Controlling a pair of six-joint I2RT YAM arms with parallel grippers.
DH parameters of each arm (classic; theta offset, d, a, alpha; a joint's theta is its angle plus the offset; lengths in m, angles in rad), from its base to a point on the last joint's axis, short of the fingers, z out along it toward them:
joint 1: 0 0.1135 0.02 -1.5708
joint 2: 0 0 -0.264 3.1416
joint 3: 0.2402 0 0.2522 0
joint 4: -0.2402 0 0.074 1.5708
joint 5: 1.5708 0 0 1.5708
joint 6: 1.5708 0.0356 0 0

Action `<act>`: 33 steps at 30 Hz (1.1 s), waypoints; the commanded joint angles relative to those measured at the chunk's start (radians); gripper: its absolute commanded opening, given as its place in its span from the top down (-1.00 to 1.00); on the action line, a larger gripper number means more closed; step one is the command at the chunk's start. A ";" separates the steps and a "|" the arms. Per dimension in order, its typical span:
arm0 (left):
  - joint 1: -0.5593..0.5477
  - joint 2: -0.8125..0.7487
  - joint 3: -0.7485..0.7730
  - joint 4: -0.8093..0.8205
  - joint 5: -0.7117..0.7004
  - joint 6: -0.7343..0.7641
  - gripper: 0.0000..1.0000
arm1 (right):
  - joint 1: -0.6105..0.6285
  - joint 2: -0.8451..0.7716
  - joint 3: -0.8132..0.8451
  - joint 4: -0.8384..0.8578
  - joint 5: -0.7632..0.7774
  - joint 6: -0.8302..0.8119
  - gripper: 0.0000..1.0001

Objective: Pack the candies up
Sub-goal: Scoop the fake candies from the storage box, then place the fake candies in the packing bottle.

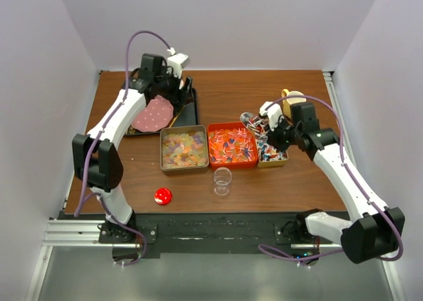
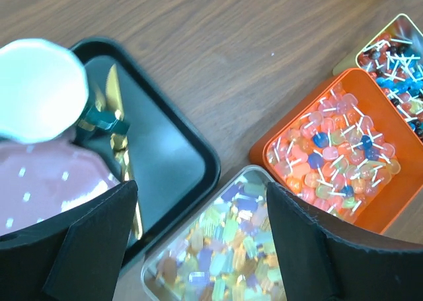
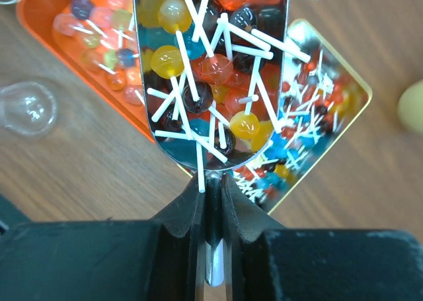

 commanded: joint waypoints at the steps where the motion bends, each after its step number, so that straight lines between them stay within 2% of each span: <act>1: 0.057 -0.120 -0.046 0.020 0.020 -0.052 -0.68 | 0.001 0.013 0.152 -0.173 -0.120 -0.164 1.00; 4: 0.072 -0.140 -0.072 -0.003 0.023 -0.047 -0.67 | -0.001 0.022 0.203 -0.227 -0.174 -0.230 1.00; 10: 0.126 -0.201 -0.187 0.032 0.065 -0.006 -0.67 | 0.005 0.068 0.310 -0.478 -0.240 -0.414 1.00; 15: 0.137 -0.246 -0.224 0.029 -0.010 0.028 -0.68 | 0.059 0.104 0.348 -0.582 -0.237 -0.534 1.00; 22: 0.166 -0.304 -0.287 0.046 0.002 0.019 -0.68 | 0.183 0.137 0.378 -0.637 -0.139 -0.558 1.00; 33: 0.201 -0.379 -0.318 0.052 -0.007 0.019 -0.68 | 0.301 0.193 0.437 -0.723 0.066 -0.609 1.00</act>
